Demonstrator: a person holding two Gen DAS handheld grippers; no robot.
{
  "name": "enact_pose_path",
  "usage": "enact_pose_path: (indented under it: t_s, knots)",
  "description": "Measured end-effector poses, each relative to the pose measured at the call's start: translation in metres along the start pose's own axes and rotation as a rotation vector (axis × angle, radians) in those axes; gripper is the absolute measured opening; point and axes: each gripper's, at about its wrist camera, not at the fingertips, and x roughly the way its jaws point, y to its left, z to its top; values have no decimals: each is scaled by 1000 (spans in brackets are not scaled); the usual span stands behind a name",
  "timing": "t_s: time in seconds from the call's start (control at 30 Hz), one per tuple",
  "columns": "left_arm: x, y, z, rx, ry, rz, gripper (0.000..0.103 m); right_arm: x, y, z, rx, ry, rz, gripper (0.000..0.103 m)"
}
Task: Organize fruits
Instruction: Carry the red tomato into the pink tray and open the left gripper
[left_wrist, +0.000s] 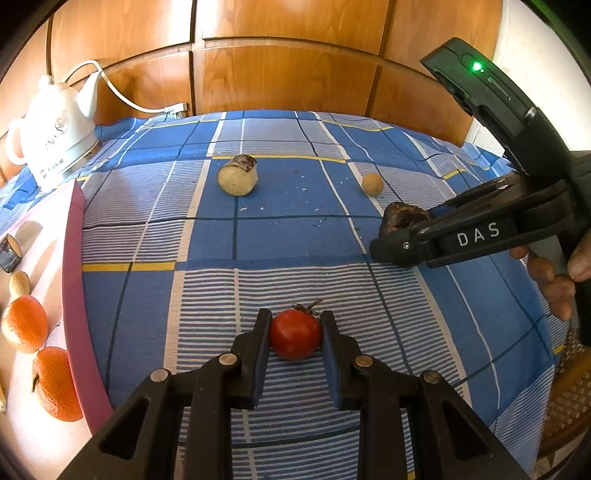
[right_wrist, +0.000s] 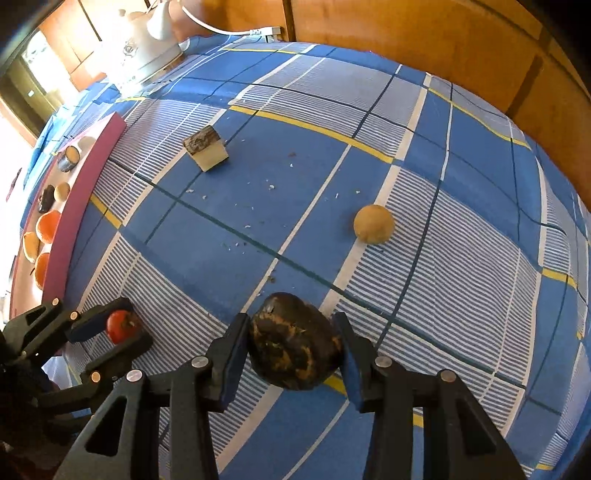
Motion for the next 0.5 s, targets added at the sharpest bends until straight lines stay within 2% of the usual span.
enact_pose_path:
  t_s: [0.27, 0.5]
  knots:
    - [0, 1, 0, -6, -2, -6, 27, 0, 2, -1, 18, -4, 3, 46]
    - [-1, 1, -1, -10, -3, -4, 27, 0, 9, 0, -21, 5, -30, 47]
